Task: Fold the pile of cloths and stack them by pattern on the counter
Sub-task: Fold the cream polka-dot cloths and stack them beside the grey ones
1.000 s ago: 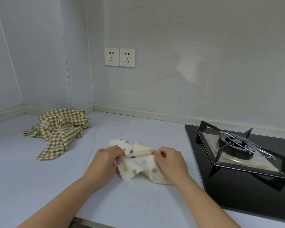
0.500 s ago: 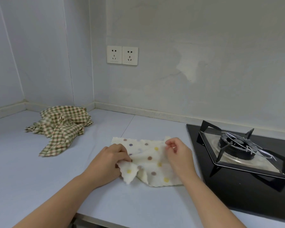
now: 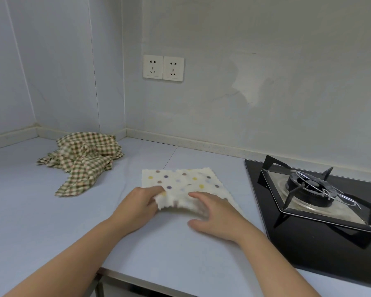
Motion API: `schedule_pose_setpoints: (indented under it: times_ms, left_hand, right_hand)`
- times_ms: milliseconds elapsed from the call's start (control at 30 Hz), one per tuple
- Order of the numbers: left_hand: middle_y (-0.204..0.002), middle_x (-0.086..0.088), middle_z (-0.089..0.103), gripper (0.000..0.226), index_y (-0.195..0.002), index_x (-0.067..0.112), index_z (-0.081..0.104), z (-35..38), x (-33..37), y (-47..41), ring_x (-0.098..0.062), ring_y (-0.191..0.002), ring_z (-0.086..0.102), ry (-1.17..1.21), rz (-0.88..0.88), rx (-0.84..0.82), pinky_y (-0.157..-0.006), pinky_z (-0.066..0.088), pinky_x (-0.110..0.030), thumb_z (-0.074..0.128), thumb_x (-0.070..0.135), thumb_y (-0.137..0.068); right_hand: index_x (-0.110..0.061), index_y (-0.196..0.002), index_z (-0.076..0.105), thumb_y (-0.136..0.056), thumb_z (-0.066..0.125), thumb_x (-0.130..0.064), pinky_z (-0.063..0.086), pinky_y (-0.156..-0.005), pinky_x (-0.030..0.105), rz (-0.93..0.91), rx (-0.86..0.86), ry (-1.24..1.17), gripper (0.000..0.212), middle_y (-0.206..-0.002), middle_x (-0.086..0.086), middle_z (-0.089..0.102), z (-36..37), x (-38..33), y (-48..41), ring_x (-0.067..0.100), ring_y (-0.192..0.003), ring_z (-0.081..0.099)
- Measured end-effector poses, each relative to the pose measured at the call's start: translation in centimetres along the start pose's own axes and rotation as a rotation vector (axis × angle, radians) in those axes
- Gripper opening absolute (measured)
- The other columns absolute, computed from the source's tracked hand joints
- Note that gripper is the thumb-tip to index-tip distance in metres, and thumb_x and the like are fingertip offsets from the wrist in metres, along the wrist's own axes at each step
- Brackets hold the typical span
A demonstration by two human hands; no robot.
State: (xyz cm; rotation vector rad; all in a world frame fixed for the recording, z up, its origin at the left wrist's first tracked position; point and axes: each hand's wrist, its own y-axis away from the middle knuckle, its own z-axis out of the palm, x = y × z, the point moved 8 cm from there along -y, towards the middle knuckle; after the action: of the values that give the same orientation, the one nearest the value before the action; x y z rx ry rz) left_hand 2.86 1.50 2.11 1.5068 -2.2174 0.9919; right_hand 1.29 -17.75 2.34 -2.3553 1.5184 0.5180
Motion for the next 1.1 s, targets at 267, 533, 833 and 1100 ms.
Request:
schedule_pose_setpoints:
  times_ms: [267,533,833,1100]
  left_hand:
    - [-0.076,-0.001,0.053,0.059,-0.079,0.004,0.054,-2.2,-2.4,0.1,-0.013,-0.071,0.044,0.253,-0.297,0.183,-0.067,0.034,-0.031,0.032,0.058,-0.081]
    - [-0.071,-0.006,0.048,0.03,-0.084,-0.003,0.053,-3.8,-2.2,0.1,-0.016,-0.067,0.04,0.243,-0.322,0.308,-0.06,0.032,-0.031,0.042,0.022,-0.097]
    - [-0.06,-0.004,0.035,0.029,-0.064,0.014,0.033,-3.6,-2.8,-0.1,-0.019,-0.056,0.034,0.081,-0.511,0.254,-0.053,0.024,-0.028,0.041,0.019,-0.091]
    - [-0.057,-0.003,0.04,0.032,-0.061,0.013,0.035,-3.8,-3.1,-0.1,-0.022,-0.054,0.037,-0.303,-0.484,0.236,-0.05,0.024,-0.028,0.044,0.022,-0.09]
  right_hand:
    - [-0.03,-0.096,0.068,-0.081,0.057,-0.005,0.047,-0.073,0.018,0.11,0.376,-0.234,0.031,-0.09,-0.014,0.068,-3.0,3.8,-0.6,0.006,-0.083,0.06]
    - [-0.014,-0.079,0.069,-0.091,0.059,-0.012,0.038,-0.054,0.019,0.182,0.576,-0.73,0.016,-0.066,-0.007,0.065,-5.6,5.3,0.8,0.004,-0.058,0.055]
    - [-0.015,-0.06,0.033,-0.089,0.051,-0.019,0.022,-0.051,0.028,0.399,0.497,-0.409,0.035,-0.056,0.007,0.044,-4.4,6.3,0.7,0.009,-0.042,0.04]
    - [-0.016,-0.06,0.03,-0.088,0.05,-0.022,0.021,-0.05,0.029,0.48,0.413,-0.055,0.035,-0.057,0.001,0.039,-3.9,6.3,0.6,0.023,-0.058,0.037]
